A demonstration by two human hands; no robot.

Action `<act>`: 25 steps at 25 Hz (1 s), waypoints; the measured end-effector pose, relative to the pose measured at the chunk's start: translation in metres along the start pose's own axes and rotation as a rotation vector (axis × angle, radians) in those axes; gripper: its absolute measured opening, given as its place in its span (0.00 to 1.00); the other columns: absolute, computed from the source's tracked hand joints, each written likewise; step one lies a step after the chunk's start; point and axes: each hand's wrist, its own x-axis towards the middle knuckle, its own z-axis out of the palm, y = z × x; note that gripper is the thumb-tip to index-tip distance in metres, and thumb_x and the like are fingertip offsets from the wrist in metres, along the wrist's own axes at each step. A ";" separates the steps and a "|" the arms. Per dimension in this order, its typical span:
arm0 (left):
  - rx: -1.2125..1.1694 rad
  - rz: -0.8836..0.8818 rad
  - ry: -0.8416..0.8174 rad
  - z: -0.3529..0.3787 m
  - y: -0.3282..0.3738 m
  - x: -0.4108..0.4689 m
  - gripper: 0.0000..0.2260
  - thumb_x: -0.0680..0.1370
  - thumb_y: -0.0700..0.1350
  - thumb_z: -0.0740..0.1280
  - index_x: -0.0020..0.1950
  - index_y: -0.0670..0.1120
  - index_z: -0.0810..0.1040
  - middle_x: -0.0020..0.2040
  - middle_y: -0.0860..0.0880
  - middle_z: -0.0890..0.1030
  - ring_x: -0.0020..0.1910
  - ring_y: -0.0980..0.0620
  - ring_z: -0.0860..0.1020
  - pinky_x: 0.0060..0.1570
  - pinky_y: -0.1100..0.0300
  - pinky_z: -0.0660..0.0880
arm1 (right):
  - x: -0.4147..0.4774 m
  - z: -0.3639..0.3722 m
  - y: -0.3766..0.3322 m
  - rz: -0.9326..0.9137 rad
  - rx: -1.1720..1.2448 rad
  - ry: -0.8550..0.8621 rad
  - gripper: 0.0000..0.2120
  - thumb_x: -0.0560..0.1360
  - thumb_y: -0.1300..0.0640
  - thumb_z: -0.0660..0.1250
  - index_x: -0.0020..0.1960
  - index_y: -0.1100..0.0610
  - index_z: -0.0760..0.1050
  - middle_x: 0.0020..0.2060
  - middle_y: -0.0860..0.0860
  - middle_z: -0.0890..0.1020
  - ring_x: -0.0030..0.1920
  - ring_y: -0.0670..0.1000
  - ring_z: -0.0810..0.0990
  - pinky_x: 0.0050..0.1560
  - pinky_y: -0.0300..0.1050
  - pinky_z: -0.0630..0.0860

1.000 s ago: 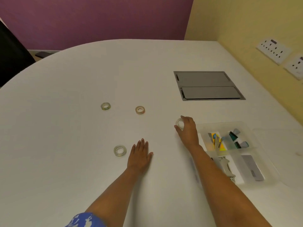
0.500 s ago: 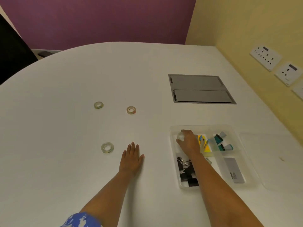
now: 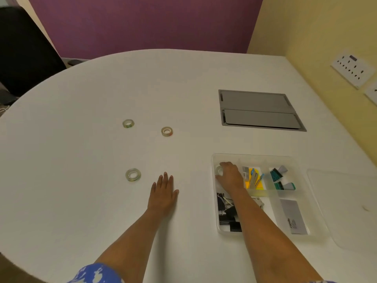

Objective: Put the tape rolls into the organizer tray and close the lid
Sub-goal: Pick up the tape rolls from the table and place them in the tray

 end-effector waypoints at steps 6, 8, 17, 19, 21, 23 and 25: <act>-0.010 0.000 0.051 0.008 -0.002 0.001 0.26 0.83 0.54 0.47 0.78 0.47 0.43 0.79 0.46 0.41 0.78 0.48 0.41 0.76 0.52 0.39 | 0.004 0.004 0.003 -0.003 0.154 0.035 0.26 0.74 0.60 0.70 0.70 0.61 0.68 0.68 0.58 0.70 0.69 0.57 0.66 0.64 0.49 0.69; -0.005 -0.001 0.051 0.006 -0.002 0.006 0.26 0.83 0.54 0.46 0.78 0.48 0.43 0.79 0.47 0.41 0.78 0.48 0.40 0.76 0.52 0.39 | 0.004 0.003 0.006 0.014 0.205 0.064 0.27 0.72 0.62 0.72 0.69 0.62 0.69 0.66 0.59 0.71 0.67 0.58 0.69 0.65 0.48 0.68; -0.014 -0.020 0.066 0.007 0.003 0.012 0.26 0.83 0.54 0.46 0.78 0.48 0.42 0.79 0.46 0.40 0.78 0.48 0.39 0.76 0.50 0.38 | 0.006 -0.002 0.004 0.119 0.322 0.082 0.26 0.69 0.66 0.74 0.64 0.65 0.72 0.62 0.63 0.72 0.62 0.60 0.74 0.61 0.47 0.71; -0.013 -0.013 0.076 0.008 0.003 0.011 0.26 0.83 0.54 0.46 0.78 0.48 0.42 0.79 0.47 0.40 0.78 0.48 0.39 0.76 0.51 0.38 | 0.004 -0.004 0.004 0.124 0.332 0.089 0.24 0.69 0.66 0.74 0.64 0.64 0.72 0.61 0.63 0.73 0.61 0.60 0.74 0.60 0.47 0.72; -0.027 -0.004 0.090 0.009 0.003 0.011 0.26 0.83 0.54 0.46 0.78 0.48 0.42 0.79 0.47 0.40 0.78 0.48 0.39 0.76 0.51 0.37 | 0.003 -0.006 0.000 0.127 0.328 0.134 0.21 0.71 0.66 0.72 0.63 0.63 0.73 0.60 0.62 0.74 0.60 0.59 0.75 0.58 0.47 0.73; -0.038 0.007 0.104 0.011 0.000 0.013 0.26 0.83 0.54 0.46 0.78 0.49 0.42 0.79 0.48 0.40 0.78 0.49 0.38 0.76 0.51 0.37 | 0.002 -0.009 -0.012 0.117 0.333 0.234 0.17 0.73 0.66 0.69 0.62 0.62 0.74 0.59 0.60 0.76 0.59 0.58 0.76 0.54 0.47 0.75; -0.045 0.017 0.124 0.011 -0.001 0.015 0.26 0.83 0.55 0.46 0.78 0.50 0.43 0.79 0.49 0.40 0.78 0.50 0.38 0.76 0.52 0.37 | 0.004 -0.014 -0.029 0.079 0.338 0.321 0.15 0.74 0.65 0.68 0.61 0.60 0.75 0.59 0.59 0.77 0.58 0.56 0.76 0.48 0.43 0.73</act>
